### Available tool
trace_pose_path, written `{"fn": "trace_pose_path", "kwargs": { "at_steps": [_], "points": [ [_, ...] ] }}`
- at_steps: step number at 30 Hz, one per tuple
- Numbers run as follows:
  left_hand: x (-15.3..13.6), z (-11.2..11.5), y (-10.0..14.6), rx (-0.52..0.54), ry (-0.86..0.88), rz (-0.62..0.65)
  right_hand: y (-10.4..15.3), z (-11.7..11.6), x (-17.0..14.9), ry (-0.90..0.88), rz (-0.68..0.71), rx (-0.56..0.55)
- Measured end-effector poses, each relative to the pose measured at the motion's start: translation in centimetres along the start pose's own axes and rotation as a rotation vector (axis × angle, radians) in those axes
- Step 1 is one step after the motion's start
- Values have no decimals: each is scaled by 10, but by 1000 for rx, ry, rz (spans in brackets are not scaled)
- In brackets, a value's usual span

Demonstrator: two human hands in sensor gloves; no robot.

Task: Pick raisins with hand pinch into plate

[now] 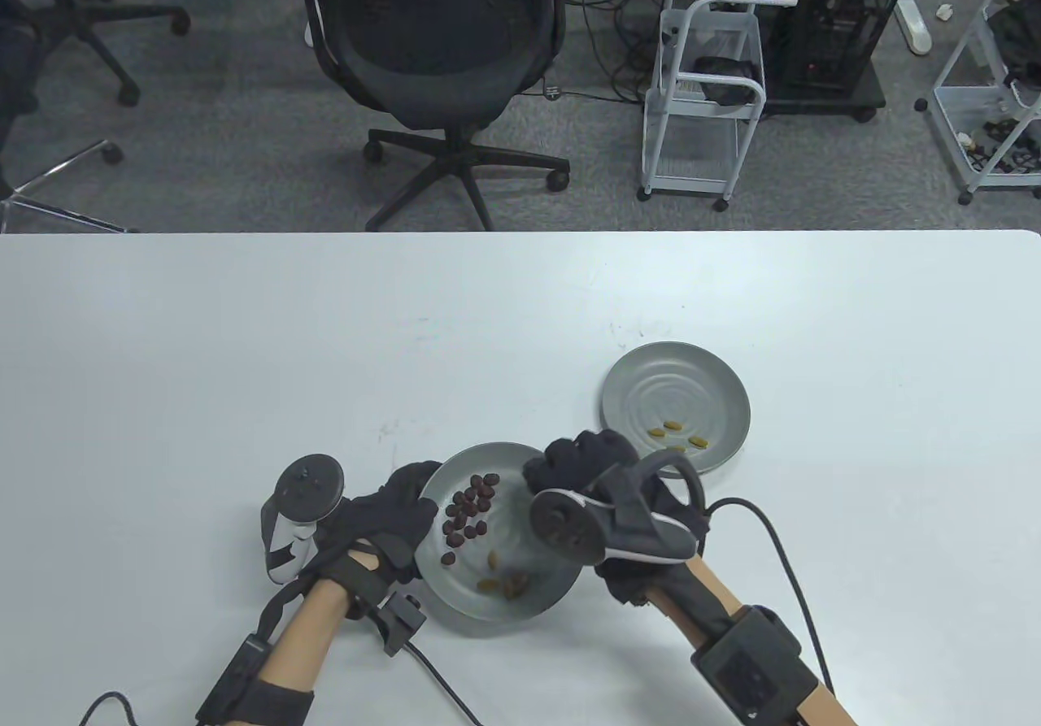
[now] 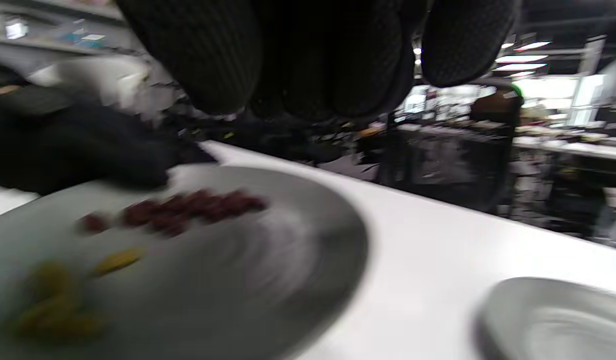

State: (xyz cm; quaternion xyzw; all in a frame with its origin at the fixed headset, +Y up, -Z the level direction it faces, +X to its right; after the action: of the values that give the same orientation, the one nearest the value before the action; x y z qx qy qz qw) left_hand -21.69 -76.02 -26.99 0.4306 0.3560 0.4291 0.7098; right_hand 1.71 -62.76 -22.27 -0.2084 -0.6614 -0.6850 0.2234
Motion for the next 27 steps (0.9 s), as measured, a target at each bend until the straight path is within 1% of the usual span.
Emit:
{"fn": "trace_pose_path", "kwargs": {
  "at_steps": [1, 3, 5, 8, 12, 17, 20, 23, 27],
  "points": [
    [0, 0, 0, 0, 0, 2, -1, -6, 11, 7, 51, 36],
    [0, 0, 0, -1, -1, 3, -3, -16, 25, 20, 142, 71],
    [0, 0, 0, -5, -3, 5, -5, -26, 34, 54, 156, 123],
    [0, 0, 0, -7, -4, 5, -6, -33, 39, 50, 189, 149],
    [0, 1, 0, -14, -4, 4, -7, -38, 43, 54, 205, 160],
    [0, 1, 0, -15, -2, 5, -7, -42, 48, 119, 217, 146],
    [1, 1, 0, -21, -3, 7, -8, -46, 49, 129, 217, 139],
    [1, 1, 0, -26, -12, 10, -8, -48, 50, 172, 225, 112],
    [0, 1, 0, -29, -14, 6, -8, -49, 50, 161, 229, 133]
  ]
}}
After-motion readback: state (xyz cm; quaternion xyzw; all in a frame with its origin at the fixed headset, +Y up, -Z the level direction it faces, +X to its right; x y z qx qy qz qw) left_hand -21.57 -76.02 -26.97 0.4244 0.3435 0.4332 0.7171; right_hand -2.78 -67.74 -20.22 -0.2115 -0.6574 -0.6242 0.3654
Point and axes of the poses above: the tracker on the back of each hand, its own x axis roughly to the thumb side, its own y axis roughly from the fingertips to the wrist, z = x × y, the point moved 1 cm from there along -y, roughly from the wrist to the fingertips, and after that the axes turned 3 degrees about -z, right-handed, at the moved point
